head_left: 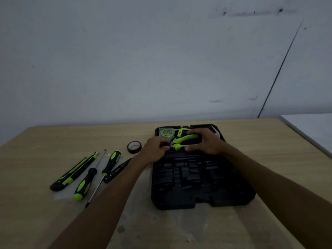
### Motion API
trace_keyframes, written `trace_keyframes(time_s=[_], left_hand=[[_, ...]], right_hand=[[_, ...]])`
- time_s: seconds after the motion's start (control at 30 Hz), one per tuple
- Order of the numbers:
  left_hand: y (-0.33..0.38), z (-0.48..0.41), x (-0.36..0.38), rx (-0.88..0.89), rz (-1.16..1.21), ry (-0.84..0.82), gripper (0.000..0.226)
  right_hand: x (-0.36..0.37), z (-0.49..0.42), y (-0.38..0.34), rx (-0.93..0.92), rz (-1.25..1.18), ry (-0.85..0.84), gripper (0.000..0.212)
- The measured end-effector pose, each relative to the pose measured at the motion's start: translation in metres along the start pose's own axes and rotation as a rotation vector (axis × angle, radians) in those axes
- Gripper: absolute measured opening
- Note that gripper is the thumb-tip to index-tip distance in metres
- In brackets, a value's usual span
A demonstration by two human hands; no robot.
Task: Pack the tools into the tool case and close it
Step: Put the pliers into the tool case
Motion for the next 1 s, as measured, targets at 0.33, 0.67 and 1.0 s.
trace_keyframes(time_s=[0.33, 0.67, 1.0], left_hand=[[-0.004, -0.013, 0.001, -0.040, -0.022, -0.014, 0.024], [-0.002, -0.014, 0.002, -0.063, -0.127, 0.014, 0.018], [0.024, -0.009, 0.006, 0.006, -0.044, -0.036, 0.039]], right_hand=[[0.009, -0.003, 0.009, 0.023, 0.075, -0.022, 0.072], [0.010, -0.005, 0.016, 0.071, 0.154, -0.030, 0.054], [-0.002, 0.003, 0.018, 0.094, 0.141, -0.046, 0.049]])
Point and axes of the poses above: each hand's wrist, its own z-axis away from the middle knuckle, its own x-axis out of the palm, y = z × x, the point moved 10 cm from there along -z, towards the middle knuckle, and after that the axes turned 14 degrees about -z, right-handed, at the moved point
